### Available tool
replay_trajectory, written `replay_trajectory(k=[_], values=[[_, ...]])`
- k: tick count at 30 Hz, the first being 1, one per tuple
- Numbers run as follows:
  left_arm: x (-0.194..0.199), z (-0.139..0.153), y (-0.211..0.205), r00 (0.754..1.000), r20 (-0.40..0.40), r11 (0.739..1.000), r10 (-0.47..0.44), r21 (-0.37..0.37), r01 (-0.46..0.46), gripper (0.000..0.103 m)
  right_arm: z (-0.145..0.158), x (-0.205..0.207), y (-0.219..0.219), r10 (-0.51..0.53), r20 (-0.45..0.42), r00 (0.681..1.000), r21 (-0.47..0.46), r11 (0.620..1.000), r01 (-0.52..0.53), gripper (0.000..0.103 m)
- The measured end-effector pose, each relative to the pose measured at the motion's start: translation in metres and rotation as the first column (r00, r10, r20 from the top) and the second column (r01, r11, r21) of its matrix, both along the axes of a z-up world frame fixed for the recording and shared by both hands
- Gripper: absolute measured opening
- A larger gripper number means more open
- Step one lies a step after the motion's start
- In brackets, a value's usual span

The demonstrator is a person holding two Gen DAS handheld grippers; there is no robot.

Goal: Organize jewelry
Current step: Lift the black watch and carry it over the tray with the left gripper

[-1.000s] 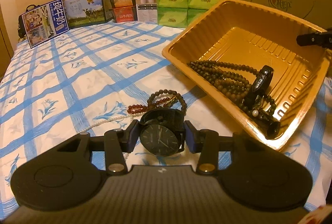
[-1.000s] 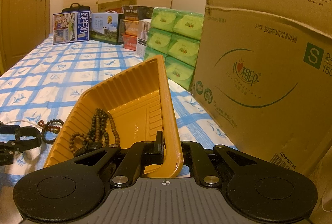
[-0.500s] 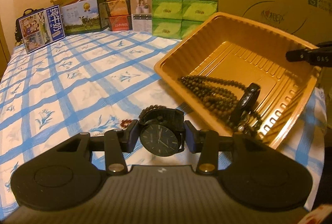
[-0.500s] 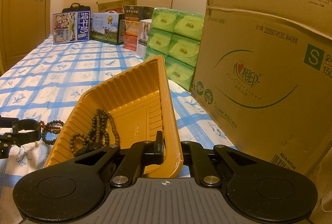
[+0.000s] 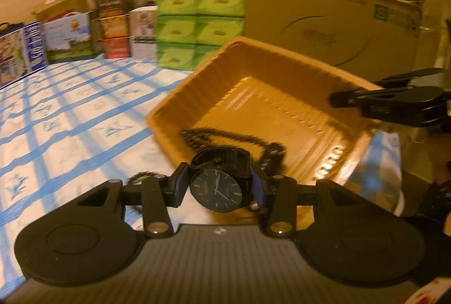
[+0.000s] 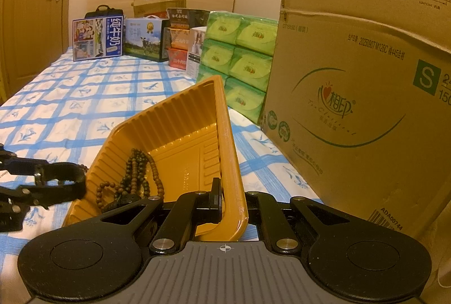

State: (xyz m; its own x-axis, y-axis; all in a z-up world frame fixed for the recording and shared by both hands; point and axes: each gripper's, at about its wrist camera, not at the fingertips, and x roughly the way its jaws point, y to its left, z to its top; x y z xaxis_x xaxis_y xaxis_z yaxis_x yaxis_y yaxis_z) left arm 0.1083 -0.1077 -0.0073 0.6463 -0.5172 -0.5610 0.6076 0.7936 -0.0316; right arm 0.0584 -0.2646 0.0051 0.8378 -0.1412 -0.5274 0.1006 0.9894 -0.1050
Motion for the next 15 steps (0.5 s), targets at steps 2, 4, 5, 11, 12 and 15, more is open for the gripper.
replay_trajectory(k=[2,4,5,11,12,15], values=[[-0.002,0.001,-0.006,0.999,0.000,0.999,-0.033,-0.011,0.033,0.042,0.000,0.000,0.000,-0.001,0.000,1.000,0.001,1.000,0.001,0.006],[-0.004,0.002,-0.013,0.998,0.003,0.998,-0.067,-0.021,0.067,0.042,0.000,0.000,0.000,0.000,0.000,1.000,0.000,1.000,0.000,0.006],[-0.004,0.003,-0.016,0.996,0.002,0.996,-0.084,-0.026,0.084,0.042,0.000,0.000,0.000,0.000,0.000,1.000,0.000,1.000,0.000,0.006],[-0.004,0.002,-0.032,0.988,-0.006,0.987,-0.156,-0.033,0.156,0.042,0.000,0.000,0.000,-0.001,0.000,1.000,0.001,1.000,0.001,0.006],[-0.004,0.001,-0.034,0.986,-0.005,0.986,-0.167,-0.029,0.167,0.042,0.000,0.000,0.000,0.000,0.000,1.000,0.000,1.000,0.000,0.006],[-0.003,-0.001,-0.038,0.982,-0.007,0.981,-0.191,-0.020,0.191,0.042,0.000,0.000,0.000,0.000,0.000,1.000,0.000,1.000,0.000,0.006]])
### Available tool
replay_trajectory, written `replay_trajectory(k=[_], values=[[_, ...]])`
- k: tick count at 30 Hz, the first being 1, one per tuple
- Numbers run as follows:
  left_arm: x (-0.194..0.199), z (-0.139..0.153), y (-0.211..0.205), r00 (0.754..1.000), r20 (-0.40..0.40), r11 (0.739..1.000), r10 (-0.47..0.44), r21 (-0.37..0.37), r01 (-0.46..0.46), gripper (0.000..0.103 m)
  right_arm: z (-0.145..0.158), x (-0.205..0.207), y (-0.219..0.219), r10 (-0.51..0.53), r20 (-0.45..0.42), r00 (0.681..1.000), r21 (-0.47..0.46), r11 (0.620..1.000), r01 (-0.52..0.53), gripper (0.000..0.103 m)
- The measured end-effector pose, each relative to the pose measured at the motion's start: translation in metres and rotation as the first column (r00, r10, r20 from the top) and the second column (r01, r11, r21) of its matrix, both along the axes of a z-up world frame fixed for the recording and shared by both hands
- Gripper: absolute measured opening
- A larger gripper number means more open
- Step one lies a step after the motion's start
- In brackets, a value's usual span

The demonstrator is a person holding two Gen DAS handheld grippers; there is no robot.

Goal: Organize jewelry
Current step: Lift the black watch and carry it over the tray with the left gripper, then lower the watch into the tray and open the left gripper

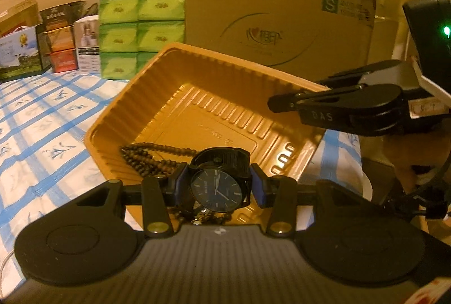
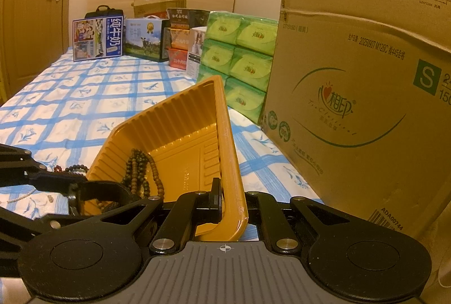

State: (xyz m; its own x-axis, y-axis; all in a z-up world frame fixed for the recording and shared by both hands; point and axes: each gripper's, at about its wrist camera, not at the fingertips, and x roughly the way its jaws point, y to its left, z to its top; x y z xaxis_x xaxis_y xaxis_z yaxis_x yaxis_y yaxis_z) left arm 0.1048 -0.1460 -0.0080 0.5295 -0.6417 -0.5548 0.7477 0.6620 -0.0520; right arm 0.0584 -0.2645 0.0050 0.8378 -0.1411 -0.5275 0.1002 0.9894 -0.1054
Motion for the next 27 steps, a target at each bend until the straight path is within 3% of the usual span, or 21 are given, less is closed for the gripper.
replay_trajectory(k=[18,27], values=[[0.0081,-0.0070,-0.0040,1.000,-0.022,1.000,-0.021,0.002,0.021,0.043,0.0003,-0.0003,0.0017,-0.001,0.000,1.000,0.000,1.000,0.001,0.006],[0.0082,-0.0042,0.0009,1.000,-0.008,1.000,0.010,-0.002,-0.010,0.043,-0.0009,-0.0003,0.0026,-0.001,-0.001,1.000,0.002,1.000,0.001,0.006]])
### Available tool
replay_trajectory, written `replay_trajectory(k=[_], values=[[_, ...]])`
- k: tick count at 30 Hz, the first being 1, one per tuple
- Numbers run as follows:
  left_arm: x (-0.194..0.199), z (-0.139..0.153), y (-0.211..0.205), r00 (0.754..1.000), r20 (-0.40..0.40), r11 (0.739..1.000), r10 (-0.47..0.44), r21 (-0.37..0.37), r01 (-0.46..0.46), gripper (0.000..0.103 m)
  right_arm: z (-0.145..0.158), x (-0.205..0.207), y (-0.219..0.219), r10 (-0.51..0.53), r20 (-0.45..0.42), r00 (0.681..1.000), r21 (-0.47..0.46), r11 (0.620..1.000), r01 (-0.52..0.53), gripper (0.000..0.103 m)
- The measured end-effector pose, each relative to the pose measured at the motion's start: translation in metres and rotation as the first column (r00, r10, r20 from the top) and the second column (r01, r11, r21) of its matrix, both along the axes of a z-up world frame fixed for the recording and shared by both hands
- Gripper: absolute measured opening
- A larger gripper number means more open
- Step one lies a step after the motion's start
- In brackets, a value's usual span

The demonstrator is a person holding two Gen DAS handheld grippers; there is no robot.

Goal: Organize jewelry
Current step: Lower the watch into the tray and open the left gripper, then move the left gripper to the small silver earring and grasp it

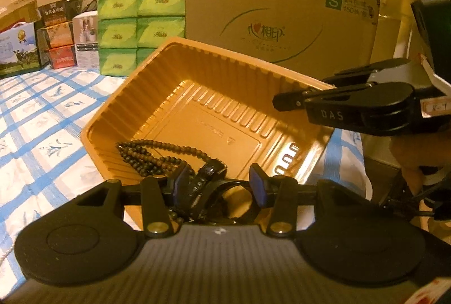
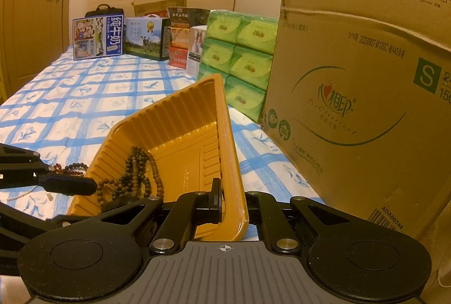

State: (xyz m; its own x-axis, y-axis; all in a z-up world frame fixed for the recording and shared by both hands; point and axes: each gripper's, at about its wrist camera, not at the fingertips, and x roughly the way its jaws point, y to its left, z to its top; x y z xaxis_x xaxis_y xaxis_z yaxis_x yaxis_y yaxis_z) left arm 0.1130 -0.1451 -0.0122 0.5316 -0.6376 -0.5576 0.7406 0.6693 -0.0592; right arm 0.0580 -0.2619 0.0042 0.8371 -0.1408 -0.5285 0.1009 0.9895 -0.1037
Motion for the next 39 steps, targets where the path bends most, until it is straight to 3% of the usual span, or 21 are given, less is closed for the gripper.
replay_trajectory(k=[4,10,19,23,31,39], values=[[0.000,0.003,0.014,0.999,0.013,0.999,0.052,-0.008,-0.052,0.045,0.000,0.000,0.000,0.001,0.001,1.000,0.000,1.000,-0.001,0.006],[-0.001,-0.002,0.055,0.977,0.025,0.978,0.210,0.007,-0.210,0.051,-0.001,0.000,0.000,0.001,0.001,1.000,-0.001,1.000,-0.001,0.006],[0.003,-0.022,0.118,0.885,0.071,0.881,0.460,0.088,-0.465,0.058,0.000,0.000,0.000,0.001,0.000,1.000,0.000,1.000,-0.001,0.006],[0.005,-0.032,0.135,0.863,0.061,0.855,0.501,0.118,-0.505,0.058,0.000,0.000,0.000,0.001,0.001,1.000,-0.001,1.000,-0.001,0.006],[0.003,-0.048,0.118,0.874,0.087,0.861,0.477,0.152,-0.485,0.056,-0.001,0.000,0.000,0.001,0.000,1.000,0.000,1.000,-0.001,0.006],[0.010,-0.060,0.097,0.898,0.039,0.885,0.438,0.154,-0.438,0.044,-0.001,0.000,0.001,0.002,0.001,1.000,0.000,1.000,-0.002,0.006]])
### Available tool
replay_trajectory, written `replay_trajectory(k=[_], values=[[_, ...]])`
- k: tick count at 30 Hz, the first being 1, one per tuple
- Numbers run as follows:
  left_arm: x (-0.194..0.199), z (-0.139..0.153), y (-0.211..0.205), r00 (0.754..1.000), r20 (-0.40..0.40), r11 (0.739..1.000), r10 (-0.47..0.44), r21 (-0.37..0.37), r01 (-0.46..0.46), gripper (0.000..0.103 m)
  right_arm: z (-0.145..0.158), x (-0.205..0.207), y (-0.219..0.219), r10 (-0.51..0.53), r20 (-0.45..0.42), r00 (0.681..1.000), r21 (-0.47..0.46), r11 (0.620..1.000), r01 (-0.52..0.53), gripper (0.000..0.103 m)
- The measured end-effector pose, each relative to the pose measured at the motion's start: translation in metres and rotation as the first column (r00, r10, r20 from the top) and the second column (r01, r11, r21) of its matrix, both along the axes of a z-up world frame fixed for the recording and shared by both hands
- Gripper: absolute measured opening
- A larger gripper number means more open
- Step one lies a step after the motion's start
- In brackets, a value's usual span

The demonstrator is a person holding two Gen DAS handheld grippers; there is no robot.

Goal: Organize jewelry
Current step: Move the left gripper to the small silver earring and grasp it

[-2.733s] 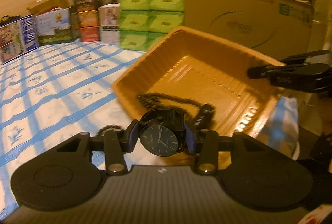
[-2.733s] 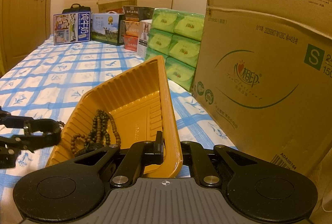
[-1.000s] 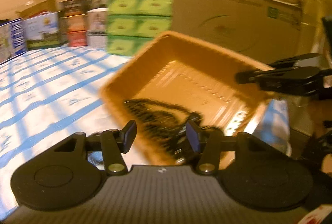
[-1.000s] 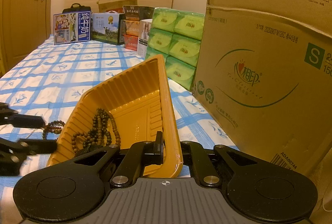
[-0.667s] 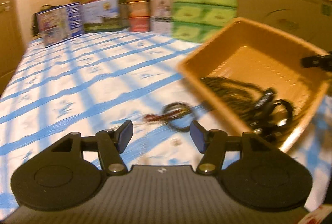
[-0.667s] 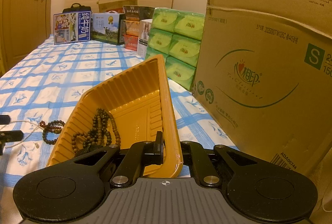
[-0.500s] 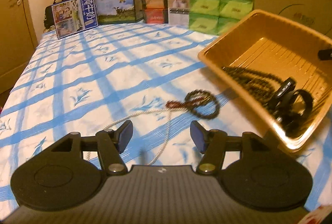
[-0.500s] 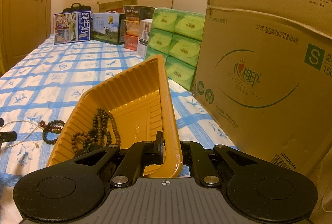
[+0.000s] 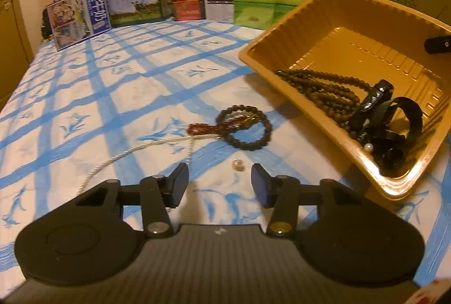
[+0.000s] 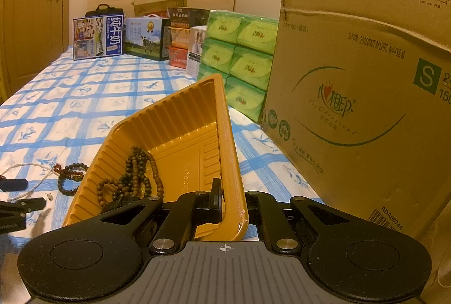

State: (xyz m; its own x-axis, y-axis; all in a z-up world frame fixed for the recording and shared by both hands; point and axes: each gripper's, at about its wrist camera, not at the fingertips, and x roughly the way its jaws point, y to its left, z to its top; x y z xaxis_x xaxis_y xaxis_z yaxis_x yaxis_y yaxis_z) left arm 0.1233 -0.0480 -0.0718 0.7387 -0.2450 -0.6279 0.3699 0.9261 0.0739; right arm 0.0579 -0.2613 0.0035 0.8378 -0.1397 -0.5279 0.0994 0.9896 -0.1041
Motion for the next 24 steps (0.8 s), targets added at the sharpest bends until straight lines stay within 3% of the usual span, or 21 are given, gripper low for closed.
replay_trajectory(k=[5,17,24], values=[[0.005,-0.004,-0.008,1.000,-0.013,1.000,-0.019,-0.003,0.019,0.036,0.000,0.000,-0.001,-0.001,0.000,1.000,0.000,1.000,0.001,0.006],[0.013,-0.007,-0.011,0.999,-0.024,1.000,-0.028,-0.012,0.028,0.029,0.000,0.000,-0.001,0.000,-0.001,1.000,-0.001,1.000,0.000,0.006],[0.015,-0.009,-0.014,0.999,-0.021,0.999,-0.032,-0.008,0.032,0.019,-0.001,0.001,-0.002,0.000,-0.002,1.000,-0.002,1.000,0.000,0.006]])
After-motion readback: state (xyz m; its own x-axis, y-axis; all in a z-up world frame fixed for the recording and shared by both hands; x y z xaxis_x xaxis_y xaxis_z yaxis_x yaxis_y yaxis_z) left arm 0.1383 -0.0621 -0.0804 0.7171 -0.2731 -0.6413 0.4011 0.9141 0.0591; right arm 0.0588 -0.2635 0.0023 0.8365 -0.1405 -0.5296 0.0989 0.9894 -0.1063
